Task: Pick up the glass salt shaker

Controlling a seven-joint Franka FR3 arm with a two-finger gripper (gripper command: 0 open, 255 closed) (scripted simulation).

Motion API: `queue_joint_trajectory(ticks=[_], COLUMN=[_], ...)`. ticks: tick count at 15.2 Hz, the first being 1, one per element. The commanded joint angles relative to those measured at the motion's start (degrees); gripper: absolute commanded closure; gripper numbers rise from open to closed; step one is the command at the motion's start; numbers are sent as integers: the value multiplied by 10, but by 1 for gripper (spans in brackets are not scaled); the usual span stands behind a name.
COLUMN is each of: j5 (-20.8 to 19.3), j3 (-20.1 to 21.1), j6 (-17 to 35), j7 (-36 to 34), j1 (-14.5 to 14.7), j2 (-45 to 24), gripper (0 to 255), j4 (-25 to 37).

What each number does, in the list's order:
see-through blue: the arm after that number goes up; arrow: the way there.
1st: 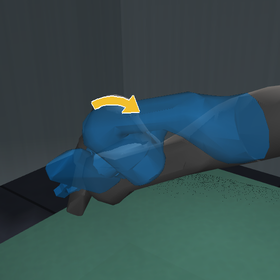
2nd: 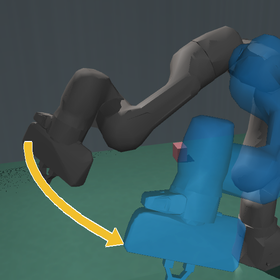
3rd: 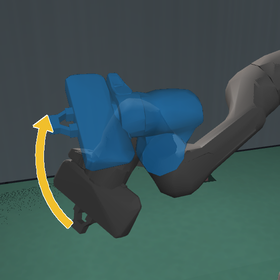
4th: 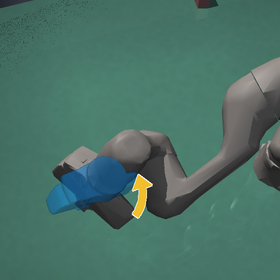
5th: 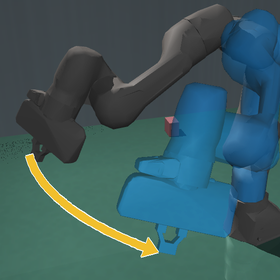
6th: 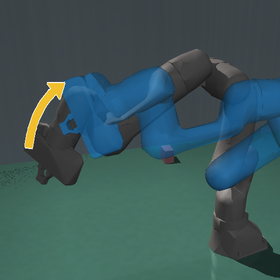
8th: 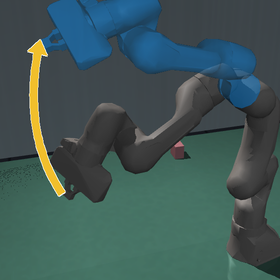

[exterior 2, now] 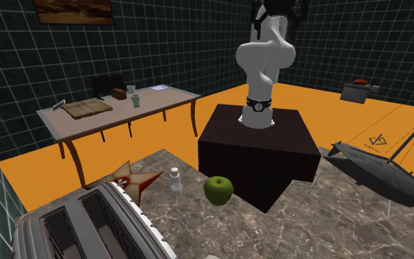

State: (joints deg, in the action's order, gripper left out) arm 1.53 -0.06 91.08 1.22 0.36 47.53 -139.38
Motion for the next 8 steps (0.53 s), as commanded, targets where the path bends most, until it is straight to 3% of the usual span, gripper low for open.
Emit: queue_joint_trajectory(ticks=[1, 8], j5=[0, -34], j3=[0, -56], j6=[0, 112], j7=[0, 54], j1=[0, -26], j2=[0, -60], gripper=[0, 0], j4=[0, -63])
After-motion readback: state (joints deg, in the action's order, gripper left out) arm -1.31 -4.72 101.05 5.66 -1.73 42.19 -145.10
